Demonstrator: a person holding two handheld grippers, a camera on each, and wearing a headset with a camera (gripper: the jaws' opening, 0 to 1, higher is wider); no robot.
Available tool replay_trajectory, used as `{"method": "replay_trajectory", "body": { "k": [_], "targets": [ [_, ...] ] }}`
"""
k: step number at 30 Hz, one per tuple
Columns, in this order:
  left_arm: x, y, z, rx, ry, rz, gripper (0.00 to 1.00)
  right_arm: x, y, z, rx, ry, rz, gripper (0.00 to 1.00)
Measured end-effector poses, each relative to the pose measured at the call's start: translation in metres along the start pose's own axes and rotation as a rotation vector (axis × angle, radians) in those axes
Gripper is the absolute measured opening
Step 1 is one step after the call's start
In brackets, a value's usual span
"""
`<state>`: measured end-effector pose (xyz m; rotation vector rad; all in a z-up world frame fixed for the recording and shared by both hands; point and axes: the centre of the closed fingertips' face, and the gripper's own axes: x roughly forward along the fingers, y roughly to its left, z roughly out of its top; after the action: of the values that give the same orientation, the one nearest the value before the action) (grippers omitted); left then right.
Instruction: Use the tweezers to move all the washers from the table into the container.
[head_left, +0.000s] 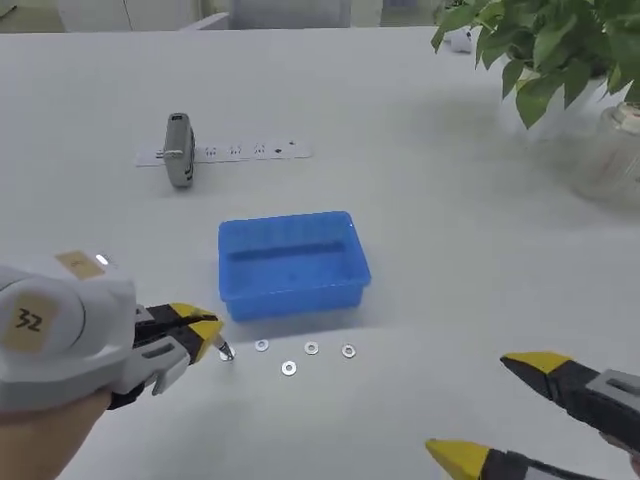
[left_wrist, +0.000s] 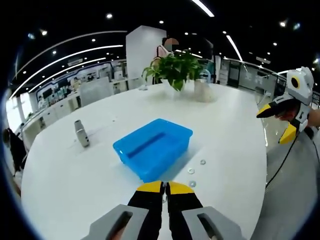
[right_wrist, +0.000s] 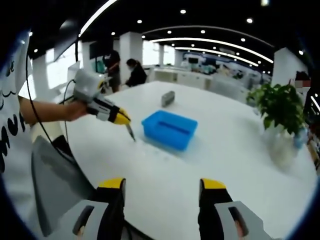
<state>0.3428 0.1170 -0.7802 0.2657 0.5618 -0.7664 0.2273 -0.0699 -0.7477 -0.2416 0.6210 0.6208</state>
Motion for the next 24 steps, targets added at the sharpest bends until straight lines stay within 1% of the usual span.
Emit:
{"method": "replay_trajectory", "body": {
  "k": [3, 4, 6, 7, 8, 9, 11, 13, 16, 17, 19, 21, 22, 23, 24],
  "targets": [
    [-0.001, -0.002, 0.001, 0.026, 0.016, -0.006, 0.00, -0.003, -0.001, -0.007, 0.028, 0.008, -0.014, 0.73],
    [-0.002, -0.002, 0.002, 0.029, 0.017, -0.008, 0.00, -0.004, -0.006, -0.010, 0.035, 0.006, -0.028, 0.79],
    [-0.006, -0.004, 0.007, 0.037, 0.012, -0.013, 0.00, -0.006, -0.009, -0.012, 0.031, 0.010, -0.040, 0.87],
    [-0.007, -0.004, 0.010, 0.041, 0.007, -0.015, 0.00, -0.007, -0.012, -0.013, 0.013, 0.009, -0.052, 0.90],
    [-0.009, -0.005, 0.013, 0.044, 0.002, -0.016, 0.00, -0.008, -0.015, -0.015, -0.008, 0.016, -0.059, 0.90],
    [-0.011, -0.005, 0.017, 0.047, -0.005, -0.016, 0.00, -0.008, -0.020, -0.020, -0.042, 0.034, -0.066, 0.89],
    [-0.013, -0.005, 0.023, 0.053, -0.014, -0.017, 0.00, -0.008, -0.029, -0.029, -0.070, 0.071, -0.099, 0.90],
    [-0.016, -0.006, 0.031, 0.061, -0.027, -0.020, 0.00, -0.008, -0.032, -0.028, -0.068, 0.058, -0.104, 0.90],
    [-0.021, -0.007, 0.047, 0.072, -0.055, -0.025, 0.00, -0.012, -0.044, -0.020, -0.070, 0.022, -0.145, 0.91],
    [-0.023, -0.007, 0.051, 0.077, -0.059, -0.026, 0.00, -0.013, -0.048, -0.018, -0.075, 0.011, -0.158, 0.92],
    [-0.025, -0.005, 0.061, 0.095, -0.073, -0.024, 0.00, -0.015, -0.059, -0.017, -0.072, 0.013, -0.178, 0.93],
    [-0.027, -0.005, 0.072, 0.103, -0.088, -0.029, 0.00, -0.016, -0.066, -0.017, -0.064, 0.011, -0.193, 0.95],
    [-0.027, -0.004, 0.075, 0.106, -0.093, -0.031, 0.00, -0.017, -0.068, -0.015, -0.055, 0.001, -0.192, 0.96],
    [-0.027, -0.003, 0.080, 0.111, -0.100, -0.032, 0.00, -0.017, -0.066, -0.015, -0.040, -0.007, -0.181, 0.97],
    [-0.027, -0.002, 0.083, 0.117, -0.104, -0.031, 0.00, -0.015, -0.060, -0.015, -0.008, -0.019, -0.152, 0.98]
  ]
}}
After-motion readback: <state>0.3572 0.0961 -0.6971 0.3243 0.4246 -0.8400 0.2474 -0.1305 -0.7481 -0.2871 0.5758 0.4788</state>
